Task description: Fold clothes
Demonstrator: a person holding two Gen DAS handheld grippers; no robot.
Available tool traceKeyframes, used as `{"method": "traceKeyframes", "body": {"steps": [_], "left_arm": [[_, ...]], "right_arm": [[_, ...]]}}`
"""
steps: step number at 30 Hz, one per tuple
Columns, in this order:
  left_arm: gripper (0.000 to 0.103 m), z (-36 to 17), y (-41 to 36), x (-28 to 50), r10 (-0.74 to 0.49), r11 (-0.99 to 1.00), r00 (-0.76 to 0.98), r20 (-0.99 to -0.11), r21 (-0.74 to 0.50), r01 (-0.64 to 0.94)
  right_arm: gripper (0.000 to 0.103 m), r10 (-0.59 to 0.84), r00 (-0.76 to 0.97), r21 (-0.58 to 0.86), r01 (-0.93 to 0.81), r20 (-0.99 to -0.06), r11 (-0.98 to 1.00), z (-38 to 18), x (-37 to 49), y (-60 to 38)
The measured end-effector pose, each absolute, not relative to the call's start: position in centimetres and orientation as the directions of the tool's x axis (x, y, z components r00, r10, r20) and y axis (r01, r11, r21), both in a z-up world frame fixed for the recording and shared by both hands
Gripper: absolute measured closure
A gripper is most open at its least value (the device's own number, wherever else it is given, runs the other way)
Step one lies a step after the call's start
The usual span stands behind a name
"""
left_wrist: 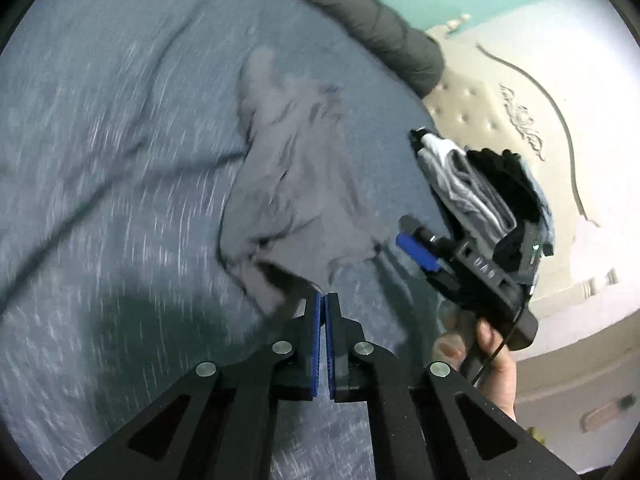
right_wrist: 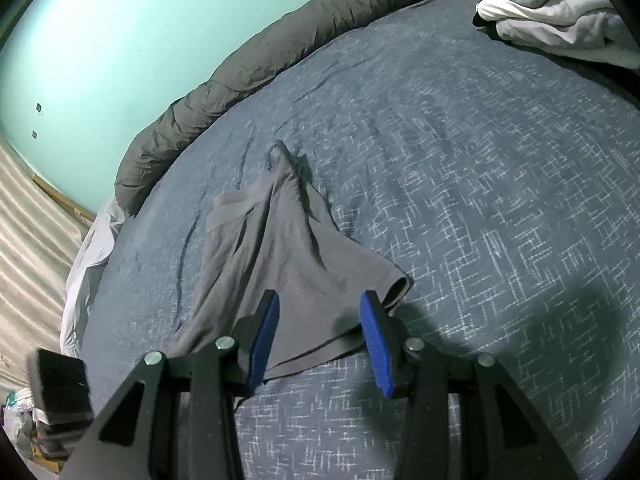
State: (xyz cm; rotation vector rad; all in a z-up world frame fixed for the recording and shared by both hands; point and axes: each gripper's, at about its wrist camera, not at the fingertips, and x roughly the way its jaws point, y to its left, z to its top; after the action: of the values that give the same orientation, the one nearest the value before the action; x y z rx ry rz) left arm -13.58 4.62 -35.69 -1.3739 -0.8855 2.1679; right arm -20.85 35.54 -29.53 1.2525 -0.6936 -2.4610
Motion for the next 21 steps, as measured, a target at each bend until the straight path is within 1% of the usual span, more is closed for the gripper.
{"method": "traceKeyframes", "body": {"steps": [5, 10, 13, 15, 16, 17, 18, 21], "left_arm": [[0.101, -38.4, 4.3, -13.7, 0.643, -0.696, -0.382, -0.663, -0.715, 0.07], [0.101, -37.4, 4.7, -13.9, 0.625, -0.721, -0.395, -0.674, -0.692, 0.039], [0.098, -36.9, 4.2, -14.3, 0.595, -0.744, -0.414, -0.689, -0.667, 0.041], [0.088, -36.6, 3.6, -14.6, 0.571, -0.76, -0.43, -0.699, -0.648, 0.043], [0.073, -36.4, 3.3, -14.8, 0.56, -0.767, -0.44, -0.702, -0.64, 0.046], [0.061, -36.3, 2.9, -15.0, 0.55, -0.771, -0.451, -0.703, -0.635, 0.05], [0.059, -36.1, 2.6, -15.3, 0.546, -0.77, -0.461, -0.7, -0.636, 0.052], [0.059, -35.9, 2.0, -16.2, 0.54, -0.775, -0.475, -0.695, -0.631, 0.041]], "right_arm": [[0.061, -0.458, -0.573, 0.534, 0.042, -0.68, -0.844, -29.7, -20.9, 35.4], [0.061, -0.447, -0.57, 0.535, 0.015, -0.69, -0.845, -30.1, -21.2, 36.0], [0.061, -0.446, -0.567, 0.536, 0.009, -0.693, -0.844, -30.2, -21.3, 36.2], [0.061, -0.445, -0.565, 0.536, 0.005, -0.695, -0.844, -30.3, -21.4, 36.2], [0.061, -0.444, -0.565, 0.536, 0.003, -0.696, -0.844, -30.3, -21.4, 36.3], [0.061, -0.444, -0.564, 0.536, 0.001, -0.697, -0.844, -30.4, -21.5, 36.3], [0.061, -0.443, -0.563, 0.537, -0.001, -0.698, -0.844, -30.4, -21.5, 36.4], [0.06, -0.437, -0.553, 0.531, -0.011, -0.709, -0.847, -30.7, -21.6, 36.5]]}}
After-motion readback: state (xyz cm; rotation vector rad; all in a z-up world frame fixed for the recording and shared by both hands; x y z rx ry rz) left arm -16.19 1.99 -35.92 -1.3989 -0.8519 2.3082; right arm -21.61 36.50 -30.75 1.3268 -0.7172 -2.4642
